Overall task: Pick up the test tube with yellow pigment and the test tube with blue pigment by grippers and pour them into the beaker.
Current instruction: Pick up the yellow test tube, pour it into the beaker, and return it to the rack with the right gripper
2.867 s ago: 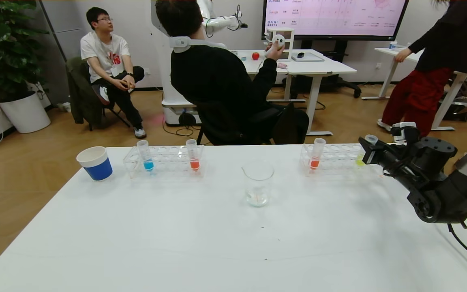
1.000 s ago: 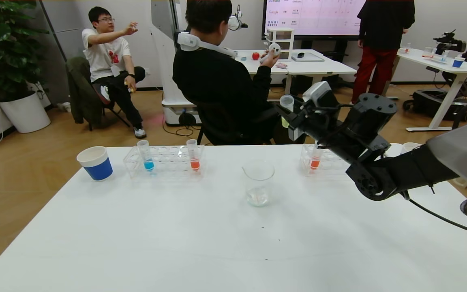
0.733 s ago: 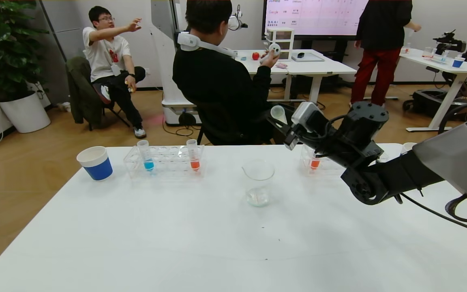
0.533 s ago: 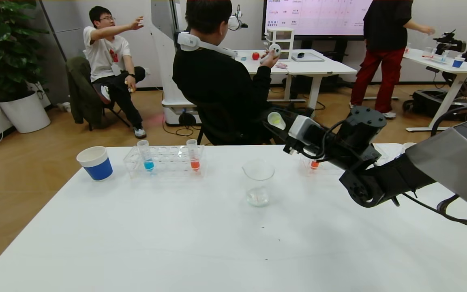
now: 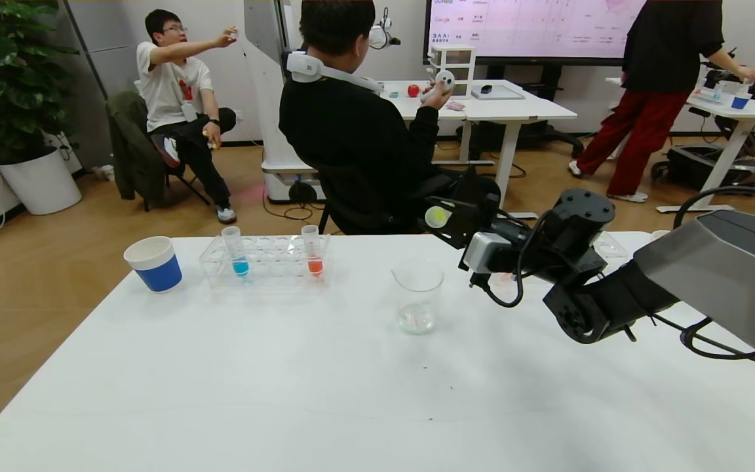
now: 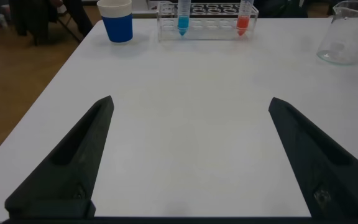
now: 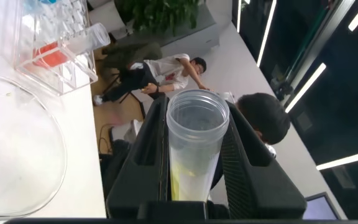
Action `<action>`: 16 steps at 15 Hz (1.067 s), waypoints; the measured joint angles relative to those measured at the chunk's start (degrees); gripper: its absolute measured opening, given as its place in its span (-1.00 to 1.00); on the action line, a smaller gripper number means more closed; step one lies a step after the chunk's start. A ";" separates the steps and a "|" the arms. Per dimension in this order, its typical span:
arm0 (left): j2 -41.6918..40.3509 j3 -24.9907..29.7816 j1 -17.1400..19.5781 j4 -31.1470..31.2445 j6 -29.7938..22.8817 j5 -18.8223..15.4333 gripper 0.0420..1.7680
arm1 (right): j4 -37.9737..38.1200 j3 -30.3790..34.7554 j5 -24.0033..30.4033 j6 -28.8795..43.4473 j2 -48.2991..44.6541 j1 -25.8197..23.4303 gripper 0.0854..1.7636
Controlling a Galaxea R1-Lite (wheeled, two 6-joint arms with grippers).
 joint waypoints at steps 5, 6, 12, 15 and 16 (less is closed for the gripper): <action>0.00 0.00 0.00 -0.02 -0.02 0.00 0.96 | -4.96 -0.11 1.19 -4.94 2.62 -0.24 -0.48; 0.00 0.00 0.00 0.00 0.00 0.00 0.96 | -5.07 0.00 1.19 -5.79 2.97 -0.24 -0.48; 0.00 0.00 0.00 0.00 -0.02 0.00 0.96 | -5.64 0.38 1.17 -12.50 4.69 -0.11 -0.48; 0.00 0.00 0.00 -0.02 0.00 0.00 0.96 | -6.17 0.50 1.11 -16.04 5.63 -0.52 -0.48; 0.00 0.00 0.00 0.00 0.00 -0.02 0.96 | -6.19 0.35 1.02 -17.13 5.88 -0.66 -0.48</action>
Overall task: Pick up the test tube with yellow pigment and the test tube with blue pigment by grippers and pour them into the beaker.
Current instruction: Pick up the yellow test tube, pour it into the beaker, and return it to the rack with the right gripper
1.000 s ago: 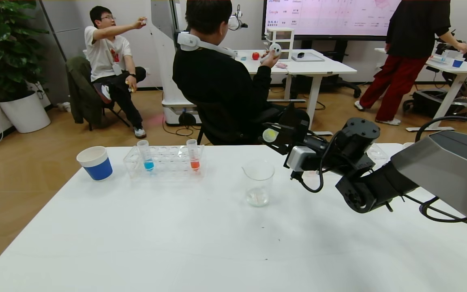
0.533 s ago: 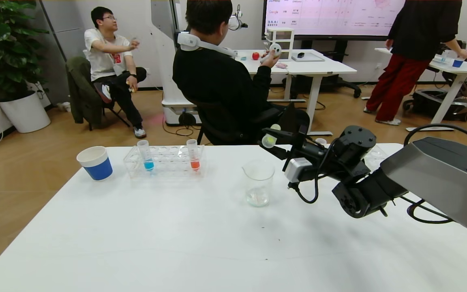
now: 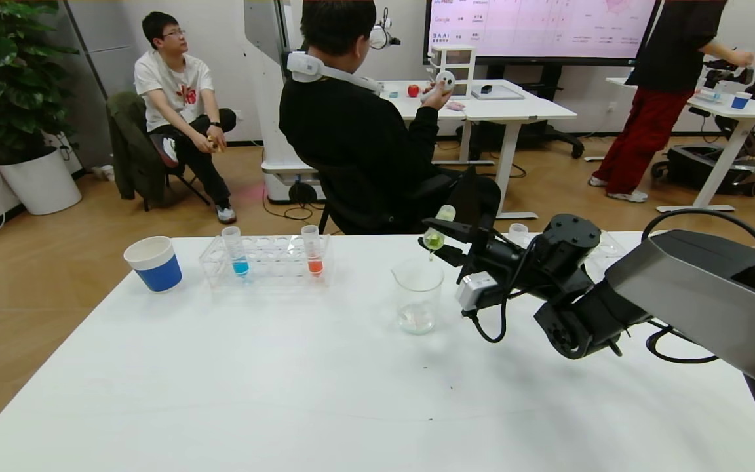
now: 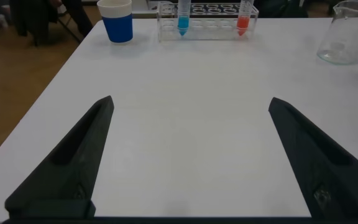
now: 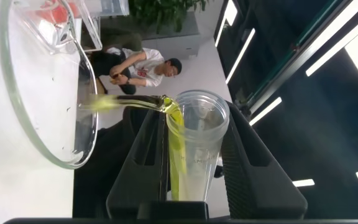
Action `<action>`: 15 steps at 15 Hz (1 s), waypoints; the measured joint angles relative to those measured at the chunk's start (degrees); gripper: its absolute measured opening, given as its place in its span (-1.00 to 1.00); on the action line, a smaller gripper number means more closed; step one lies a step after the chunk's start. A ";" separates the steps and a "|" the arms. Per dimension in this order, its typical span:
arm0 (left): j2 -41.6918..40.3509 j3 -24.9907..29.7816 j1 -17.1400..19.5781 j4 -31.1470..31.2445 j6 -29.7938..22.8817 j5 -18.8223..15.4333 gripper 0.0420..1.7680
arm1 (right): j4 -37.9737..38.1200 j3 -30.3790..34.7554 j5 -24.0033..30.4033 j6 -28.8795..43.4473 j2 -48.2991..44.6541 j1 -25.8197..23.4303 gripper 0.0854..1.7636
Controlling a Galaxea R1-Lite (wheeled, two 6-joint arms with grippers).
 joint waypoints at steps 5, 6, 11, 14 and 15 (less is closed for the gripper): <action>0.00 0.00 0.00 0.00 0.00 0.02 0.96 | 0.02 -1.12 -0.39 -3.80 1.29 -0.39 -0.48; 0.00 0.00 0.00 0.00 -0.02 0.02 0.96 | 0.00 -1.38 -0.39 -4.44 1.60 -0.35 -0.48; 0.00 0.00 0.00 0.00 0.00 0.02 0.96 | 0.18 -2.32 -0.35 -8.64 2.18 0.24 -0.48; 0.00 0.00 0.00 0.00 0.00 0.02 0.96 | 0.46 -2.34 -0.22 -13.09 2.17 0.52 -0.48; 0.00 0.00 0.00 0.00 -0.02 0.02 0.96 | 0.50 -2.29 -0.20 -14.99 2.10 0.50 -0.48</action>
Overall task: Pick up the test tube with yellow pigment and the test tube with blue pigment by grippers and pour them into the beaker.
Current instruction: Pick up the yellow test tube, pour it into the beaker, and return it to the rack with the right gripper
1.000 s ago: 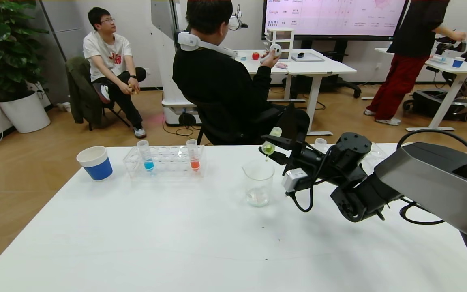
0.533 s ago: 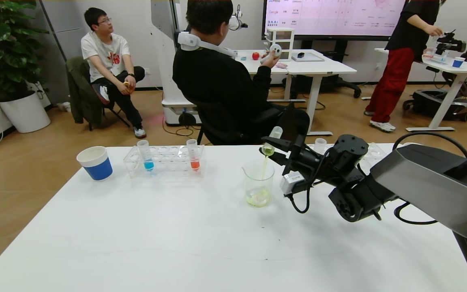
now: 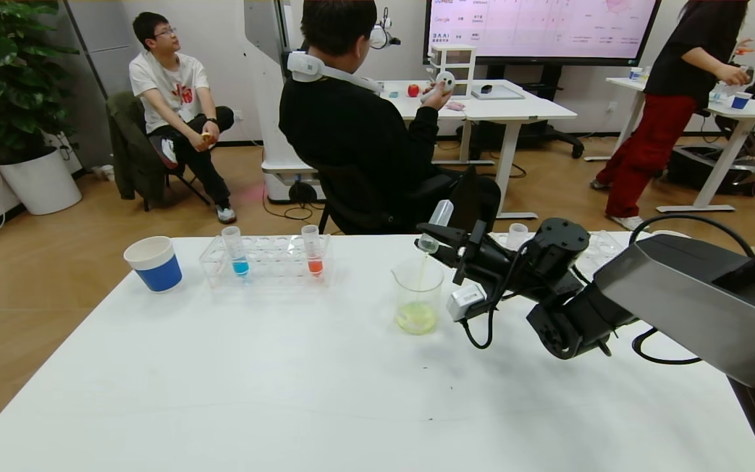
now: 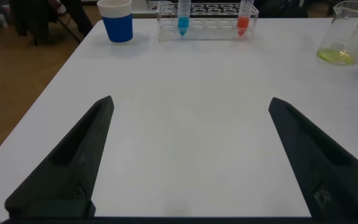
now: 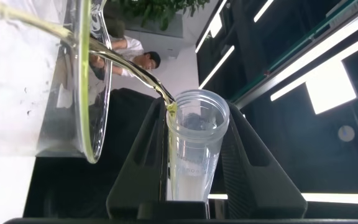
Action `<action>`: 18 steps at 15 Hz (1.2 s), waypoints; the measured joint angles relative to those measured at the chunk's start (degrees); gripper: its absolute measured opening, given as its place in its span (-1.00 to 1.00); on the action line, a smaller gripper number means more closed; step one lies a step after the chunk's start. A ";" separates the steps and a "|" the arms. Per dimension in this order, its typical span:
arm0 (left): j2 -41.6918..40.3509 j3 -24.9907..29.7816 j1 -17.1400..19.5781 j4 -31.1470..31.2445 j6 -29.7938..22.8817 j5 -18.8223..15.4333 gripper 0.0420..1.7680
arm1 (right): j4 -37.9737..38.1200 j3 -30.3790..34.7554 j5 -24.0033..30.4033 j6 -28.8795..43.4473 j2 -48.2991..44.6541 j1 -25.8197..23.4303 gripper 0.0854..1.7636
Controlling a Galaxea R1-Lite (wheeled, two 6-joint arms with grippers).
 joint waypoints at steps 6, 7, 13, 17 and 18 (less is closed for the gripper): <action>0.00 0.00 0.00 0.00 0.02 0.00 0.96 | -0.17 0.69 -0.33 -8.98 -0.66 -0.54 -0.48; 0.00 0.00 0.00 0.02 0.02 0.00 0.96 | -0.30 0.80 -0.49 -8.97 -0.69 -0.54 -0.48; 0.00 0.00 0.00 0.00 0.05 0.00 0.96 | -4.44 2.43 -8.96 14.59 -2.65 1.79 -0.48; 0.00 0.00 0.00 0.00 0.05 0.00 0.96 | -5.22 4.86 -25.88 39.58 -9.95 2.26 -0.48; 0.00 0.00 0.02 0.02 0.02 0.00 0.96 | -5.22 6.95 -32.00 46.31 -11.95 2.41 -0.48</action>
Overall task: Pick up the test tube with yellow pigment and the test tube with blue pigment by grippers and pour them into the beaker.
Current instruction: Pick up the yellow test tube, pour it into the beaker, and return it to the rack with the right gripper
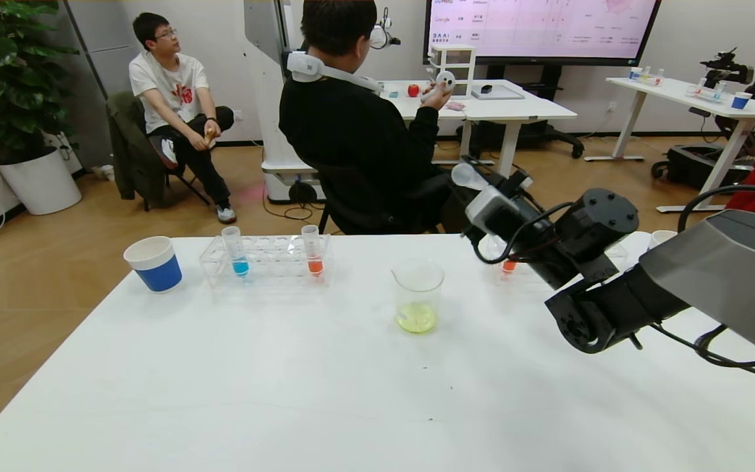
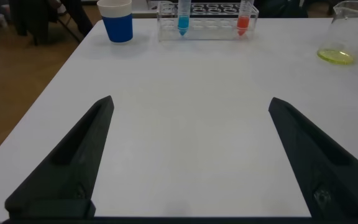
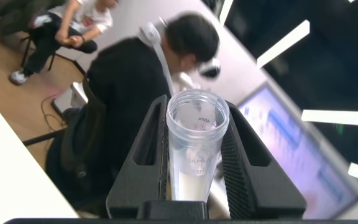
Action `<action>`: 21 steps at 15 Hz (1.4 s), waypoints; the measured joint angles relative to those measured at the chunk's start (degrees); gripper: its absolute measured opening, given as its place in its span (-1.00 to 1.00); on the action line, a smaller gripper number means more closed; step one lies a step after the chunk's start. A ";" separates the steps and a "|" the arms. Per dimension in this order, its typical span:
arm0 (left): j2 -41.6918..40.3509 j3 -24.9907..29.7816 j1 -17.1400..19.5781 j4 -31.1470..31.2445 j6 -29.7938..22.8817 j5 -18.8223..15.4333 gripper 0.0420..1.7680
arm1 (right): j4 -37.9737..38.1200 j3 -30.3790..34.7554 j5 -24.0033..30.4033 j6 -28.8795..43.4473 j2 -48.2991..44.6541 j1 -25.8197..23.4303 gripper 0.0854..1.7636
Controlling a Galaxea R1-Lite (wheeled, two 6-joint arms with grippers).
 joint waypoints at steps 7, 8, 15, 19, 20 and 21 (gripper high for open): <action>0.00 0.00 -0.02 -0.02 0.02 0.02 0.96 | 10.17 11.95 -21.78 39.03 -12.84 1.02 -0.48; 0.00 0.00 -0.02 -0.02 0.00 0.00 0.96 | 15.17 13.92 -22.53 41.70 -15.18 0.63 -0.48; 0.00 0.00 -0.05 -0.05 0.00 0.00 0.96 | 25.36 17.21 -20.66 45.21 -22.26 -12.23 -0.48; 0.00 0.00 -0.02 -0.02 0.00 -0.02 0.96 | 27.49 15.71 -13.96 45.11 -21.52 -24.23 -0.48; 0.00 0.00 -0.02 -0.02 0.00 0.00 0.96 | 27.82 14.86 -12.80 45.04 -20.92 -27.14 -0.48; 0.00 0.00 -0.02 -0.02 0.00 0.00 0.96 | 28.01 14.01 -11.84 45.04 -20.14 -29.87 -0.48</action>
